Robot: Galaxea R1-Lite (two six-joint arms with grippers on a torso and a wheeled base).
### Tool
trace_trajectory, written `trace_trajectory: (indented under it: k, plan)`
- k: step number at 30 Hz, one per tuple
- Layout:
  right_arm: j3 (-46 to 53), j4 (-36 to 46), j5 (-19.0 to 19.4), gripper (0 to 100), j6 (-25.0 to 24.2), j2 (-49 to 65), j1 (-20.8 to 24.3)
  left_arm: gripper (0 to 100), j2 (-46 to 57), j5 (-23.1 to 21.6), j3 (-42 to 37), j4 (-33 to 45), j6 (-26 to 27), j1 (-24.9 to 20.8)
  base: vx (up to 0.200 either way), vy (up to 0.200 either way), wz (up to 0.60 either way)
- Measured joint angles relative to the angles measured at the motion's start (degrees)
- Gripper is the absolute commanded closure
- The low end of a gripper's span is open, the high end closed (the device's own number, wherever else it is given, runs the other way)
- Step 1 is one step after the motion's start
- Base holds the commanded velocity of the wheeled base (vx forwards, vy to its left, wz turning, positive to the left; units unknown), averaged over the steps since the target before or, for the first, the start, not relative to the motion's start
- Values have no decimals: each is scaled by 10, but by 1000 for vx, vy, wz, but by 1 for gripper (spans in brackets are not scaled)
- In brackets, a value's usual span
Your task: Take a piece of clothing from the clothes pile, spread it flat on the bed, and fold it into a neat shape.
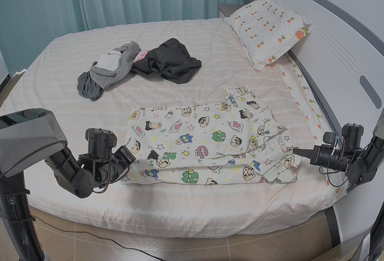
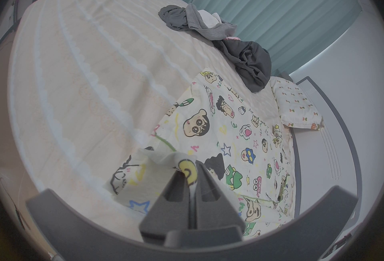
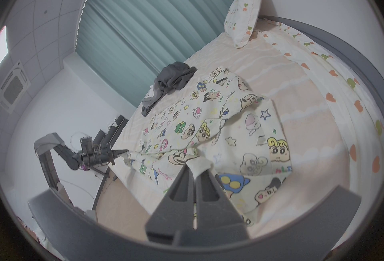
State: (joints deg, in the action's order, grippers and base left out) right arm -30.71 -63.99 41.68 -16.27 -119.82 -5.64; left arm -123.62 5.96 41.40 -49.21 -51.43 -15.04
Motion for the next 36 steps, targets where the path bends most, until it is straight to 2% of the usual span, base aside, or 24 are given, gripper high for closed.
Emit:
trace_trajectory:
  k: [7, 11, 12, 14, 15, 24, 29, 36]
  plan:
    - [-54, -9, -19, 100, -46, -29, 7, 100, -23, -1, 40, 0, -20, 0, 0, 0, 0]
    - [-74, -10, -23, 100, -56, -44, 10, 100, -30, -1, 55, 0, -25, -1, 0, 0, 0]
    - [-79, -11, -24, 100, -56, -48, 10, 0, -32, -1, 58, 0, -25, -1, 0, 0, 0]
    - [-92, -11, -26, 100, -58, -57, 11, 0, -38, -1, 65, 1, -25, -1, 0, 0, 0]
    - [-98, -11, -27, 0, -58, -61, 11, 0, -41, -1, 69, 1, -25, -1, 0, 0, 0]
    - [-121, -12, -34, 0, -79, -83, 7, 0, -48, 2, 85, -1, -27, 10, 0, 0, 0]
    - [-119, -17, -79, 0, -96, -83, -6, 0, -23, 2, 85, 0, -27, 36, 0, 0, 0]
    - [-109, -51, -113, 0, -178, -72, -34, 0, 41, -14, 51, 12, -30, 82, 0, 0, 0]
